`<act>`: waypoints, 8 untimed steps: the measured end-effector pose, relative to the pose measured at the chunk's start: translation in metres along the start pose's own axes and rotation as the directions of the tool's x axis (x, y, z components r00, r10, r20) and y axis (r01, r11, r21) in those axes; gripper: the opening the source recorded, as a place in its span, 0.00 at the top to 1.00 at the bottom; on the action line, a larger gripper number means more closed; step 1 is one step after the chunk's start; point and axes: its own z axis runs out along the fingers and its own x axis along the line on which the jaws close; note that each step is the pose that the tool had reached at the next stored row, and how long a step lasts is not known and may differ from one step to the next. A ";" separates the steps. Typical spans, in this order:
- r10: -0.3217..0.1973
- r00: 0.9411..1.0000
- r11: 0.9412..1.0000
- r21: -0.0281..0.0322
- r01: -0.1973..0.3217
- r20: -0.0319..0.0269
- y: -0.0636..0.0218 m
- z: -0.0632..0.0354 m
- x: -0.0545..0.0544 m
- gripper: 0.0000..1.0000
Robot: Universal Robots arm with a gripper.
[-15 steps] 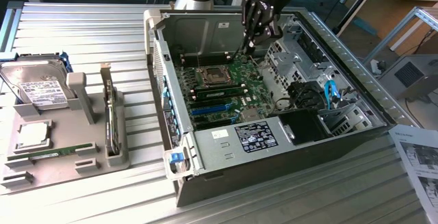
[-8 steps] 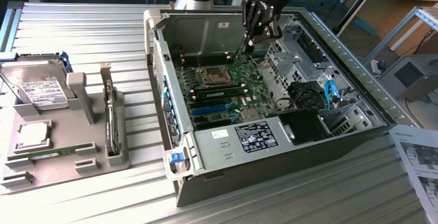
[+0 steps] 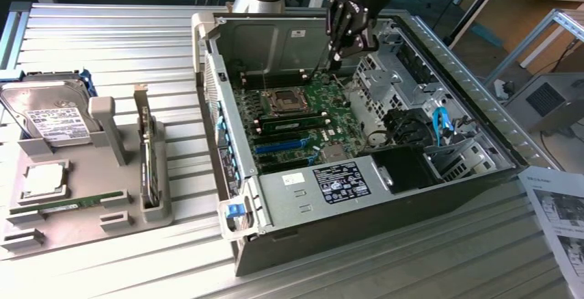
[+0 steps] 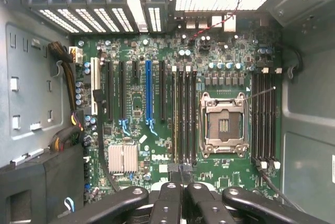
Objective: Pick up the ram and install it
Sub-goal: 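Press down the ram until it locks into place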
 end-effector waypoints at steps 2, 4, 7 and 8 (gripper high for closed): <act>0.000 1.000 1.000 0.000 0.000 0.000 -0.0046 0.0000 0.000 0.89; 0.000 1.000 1.000 0.000 0.000 0.000 -0.0093 0.0000 0.000 0.89; 0.000 1.000 1.000 0.000 0.000 0.000 -0.0181 0.0000 0.000 0.89; 0.000 1.000 1.000 0.000 0.000 0.000 -0.0238 -0.0001 0.000 0.89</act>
